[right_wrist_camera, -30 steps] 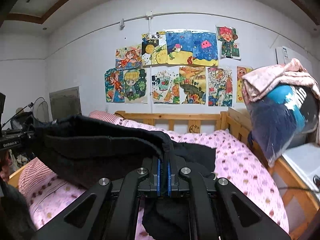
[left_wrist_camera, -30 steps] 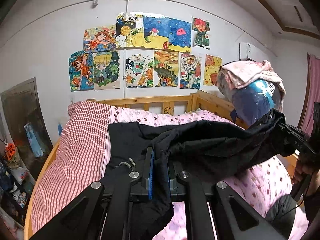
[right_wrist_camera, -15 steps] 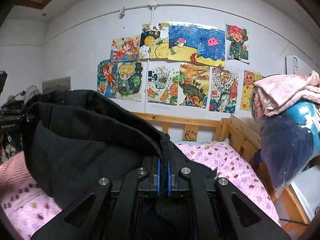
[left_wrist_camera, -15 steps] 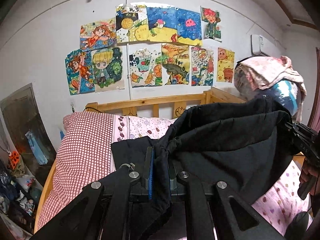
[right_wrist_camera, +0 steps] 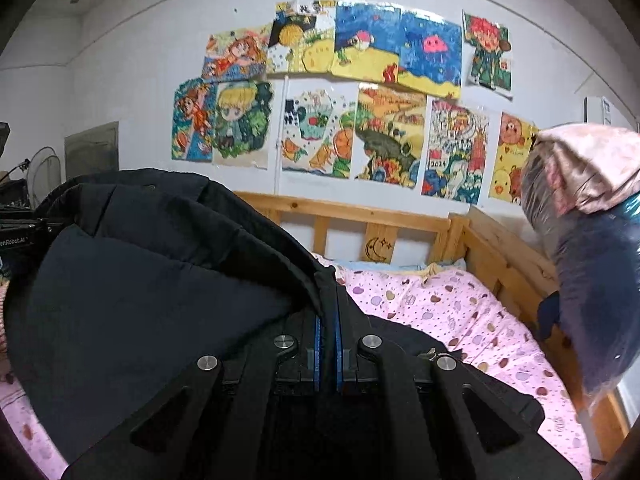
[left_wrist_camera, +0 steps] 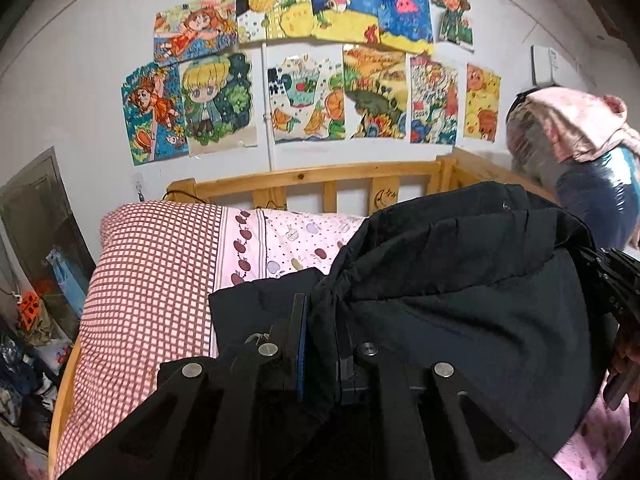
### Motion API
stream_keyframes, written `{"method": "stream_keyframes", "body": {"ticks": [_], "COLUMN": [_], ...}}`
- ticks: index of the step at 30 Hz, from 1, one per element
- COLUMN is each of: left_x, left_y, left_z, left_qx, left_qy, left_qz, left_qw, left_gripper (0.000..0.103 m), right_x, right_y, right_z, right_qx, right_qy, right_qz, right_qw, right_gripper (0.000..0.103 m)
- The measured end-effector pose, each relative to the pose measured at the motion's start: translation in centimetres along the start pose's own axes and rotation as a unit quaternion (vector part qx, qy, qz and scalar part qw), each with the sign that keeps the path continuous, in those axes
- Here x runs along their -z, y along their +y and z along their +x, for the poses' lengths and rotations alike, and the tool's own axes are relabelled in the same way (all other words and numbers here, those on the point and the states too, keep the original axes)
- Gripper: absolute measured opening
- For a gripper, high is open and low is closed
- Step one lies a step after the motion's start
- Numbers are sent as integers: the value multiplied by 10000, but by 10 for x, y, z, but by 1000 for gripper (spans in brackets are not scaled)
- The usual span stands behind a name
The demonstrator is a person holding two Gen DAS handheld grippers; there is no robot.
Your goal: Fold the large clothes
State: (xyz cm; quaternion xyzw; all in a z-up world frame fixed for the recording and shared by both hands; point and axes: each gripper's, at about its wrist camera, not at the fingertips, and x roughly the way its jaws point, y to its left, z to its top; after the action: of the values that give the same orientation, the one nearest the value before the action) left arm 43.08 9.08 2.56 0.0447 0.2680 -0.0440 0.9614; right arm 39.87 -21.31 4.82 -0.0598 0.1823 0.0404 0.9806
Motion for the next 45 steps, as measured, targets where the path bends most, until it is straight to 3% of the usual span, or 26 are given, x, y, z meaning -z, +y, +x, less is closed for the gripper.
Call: {"method": "stream_keyframes", "body": {"ticks": [11,23,25,28,30,31,32,33,36,38,40,45], "left_x": [2,1,-1,-2,-4,-5,-5,-5,0,8,19,44], "left_y": [12,15,15,17,19,21,22,24,26,25,19,-2], "left_z": [77,91,88,80,69,64,57,51,36,23,7,-24], "left_qx": [-148,-182,-239,-331,-473,-560,-636,-661,-658,-594,-419,-137], "left_qy": [431,567,617,621,495,412,317,256,308,301,239,134], "left_qz": [-236,-357,-389,-499,-595,-638,-687,-733,-879,-1002,-1078,-887], "left_qw": [9987,9976,9971,9963,9959,9955,9951,9948,9935,9927,9930,9959], "left_gripper": [10,15,20,35,74,82,87,88,89,90,90,93], "right_x": [8,18,17,15,12,12,11,10,9,12,18,47], "right_y": [9,12,11,10,8,6,5,2,-3,-7,-11,-15], "right_z": [84,103,101,95,88,84,79,74,60,49,35,-6], "right_qx": [29,-58,-76,-113,-146,-201,-262,-335,-393,-515,-659,-867], "right_qy": [450,652,650,619,580,552,523,486,464,477,473,531], "right_qz": [-38,-7,-25,-45,-47,-21,20,66,96,146,226,82], "right_qw": [9990,9979,9979,9980,9982,9983,9983,9982,9981,9974,9964,9948], "right_gripper": [5,7,8,10,20,32,37,44,45,55,73,79]}}
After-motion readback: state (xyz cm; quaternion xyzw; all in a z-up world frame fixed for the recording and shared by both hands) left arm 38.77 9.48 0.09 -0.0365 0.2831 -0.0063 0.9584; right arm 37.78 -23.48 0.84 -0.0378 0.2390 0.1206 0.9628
